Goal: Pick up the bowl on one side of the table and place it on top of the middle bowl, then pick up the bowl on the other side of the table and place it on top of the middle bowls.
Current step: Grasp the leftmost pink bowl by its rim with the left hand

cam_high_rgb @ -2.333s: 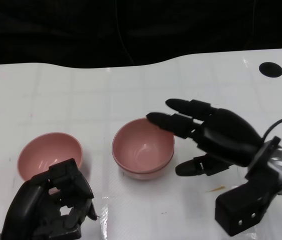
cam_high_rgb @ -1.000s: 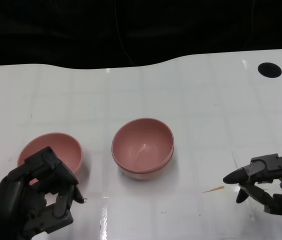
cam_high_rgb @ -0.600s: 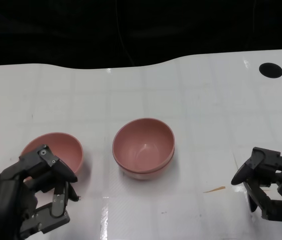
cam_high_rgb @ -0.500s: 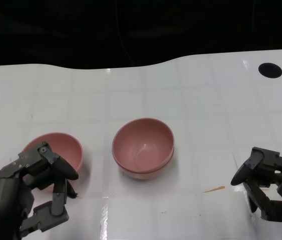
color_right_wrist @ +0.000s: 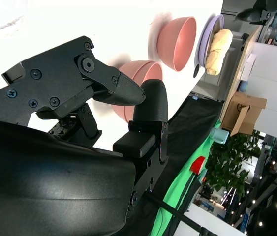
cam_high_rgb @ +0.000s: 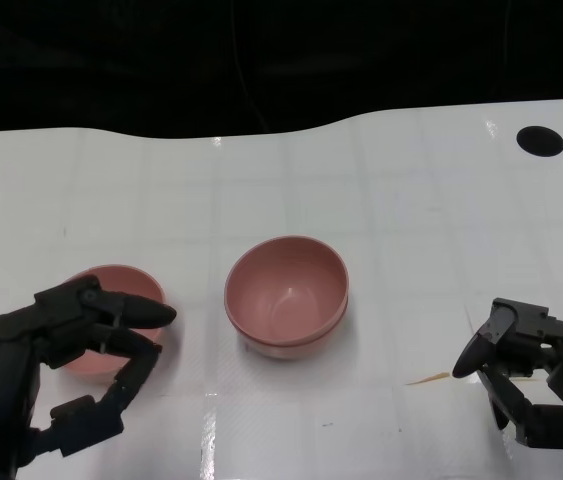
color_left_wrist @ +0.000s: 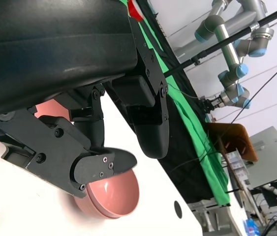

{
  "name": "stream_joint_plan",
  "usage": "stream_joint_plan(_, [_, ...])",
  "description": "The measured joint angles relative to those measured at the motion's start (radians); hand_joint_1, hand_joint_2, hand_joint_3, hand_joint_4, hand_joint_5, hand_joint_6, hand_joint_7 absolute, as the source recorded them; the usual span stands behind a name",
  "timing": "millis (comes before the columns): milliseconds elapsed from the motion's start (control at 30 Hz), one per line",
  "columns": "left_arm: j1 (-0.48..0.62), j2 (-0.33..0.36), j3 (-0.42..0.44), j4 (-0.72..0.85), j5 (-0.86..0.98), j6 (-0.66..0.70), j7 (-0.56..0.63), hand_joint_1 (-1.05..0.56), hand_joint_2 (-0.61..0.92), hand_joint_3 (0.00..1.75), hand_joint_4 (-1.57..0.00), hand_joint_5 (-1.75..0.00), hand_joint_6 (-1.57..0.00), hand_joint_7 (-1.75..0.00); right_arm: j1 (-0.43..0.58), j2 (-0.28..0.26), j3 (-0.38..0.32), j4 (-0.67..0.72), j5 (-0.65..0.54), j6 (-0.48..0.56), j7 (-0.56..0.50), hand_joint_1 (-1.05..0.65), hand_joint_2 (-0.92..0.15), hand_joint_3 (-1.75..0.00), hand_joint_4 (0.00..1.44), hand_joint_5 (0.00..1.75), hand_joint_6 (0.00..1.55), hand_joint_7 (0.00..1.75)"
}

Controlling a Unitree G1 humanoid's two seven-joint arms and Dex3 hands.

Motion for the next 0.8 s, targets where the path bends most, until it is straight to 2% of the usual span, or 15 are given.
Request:
stream_joint_plan(100, [0.000, 0.000, 0.000, -0.004, 0.001, 0.004, 0.000, -0.30, 0.68, 0.48, -0.83, -0.69, -0.99, -0.42, 0.000, 0.000, 0.000, 0.000, 0.000, 0.000, 0.000, -0.13, -0.64, -0.91, 0.87, 1.75, 0.73, 1.63])
stream_joint_plan(133, [0.001, 0.008, 0.000, -0.010, 0.031, 0.004, 0.000, -0.42, 0.81, 0.27, -0.75, -0.52, -0.91, -0.28, 0.000, 0.000, 0.000, 0.000, -0.004, -0.001, 0.000, -0.13, -0.65, -0.91, 0.86, 1.75, 0.73, 1.63])
stream_joint_plan(200, [0.005, 0.060, 0.009, -0.034, 0.134, 0.004, 0.000, -0.48, 0.90, 0.11, -0.72, -0.38, -0.89, -0.17, 0.000, 0.000, 0.000, 0.000, -0.017, -0.006, 0.000, -0.13, -0.66, -0.90, 0.86, 1.75, 0.73, 1.63])
stream_joint_plan(233, [0.005, 0.084, 0.015, -0.047, 0.171, 0.004, 0.000, -0.49, 0.91, 0.09, -0.72, -0.36, -0.89, -0.15, 0.000, -0.001, 0.000, 0.001, -0.020, -0.012, 0.000, -0.13, -0.66, -0.90, 0.86, 1.75, 0.73, 1.62])
stream_joint_plan(800, [0.010, 0.099, 0.015, -0.056, 0.209, 0.003, 0.000, -0.50, 0.92, 0.07, -0.74, -0.30, -0.90, -0.10, -0.001, -0.001, 0.000, 0.001, -0.036, -0.022, 0.000, -0.14, -0.67, -0.87, 0.86, 1.75, 0.73, 1.62])
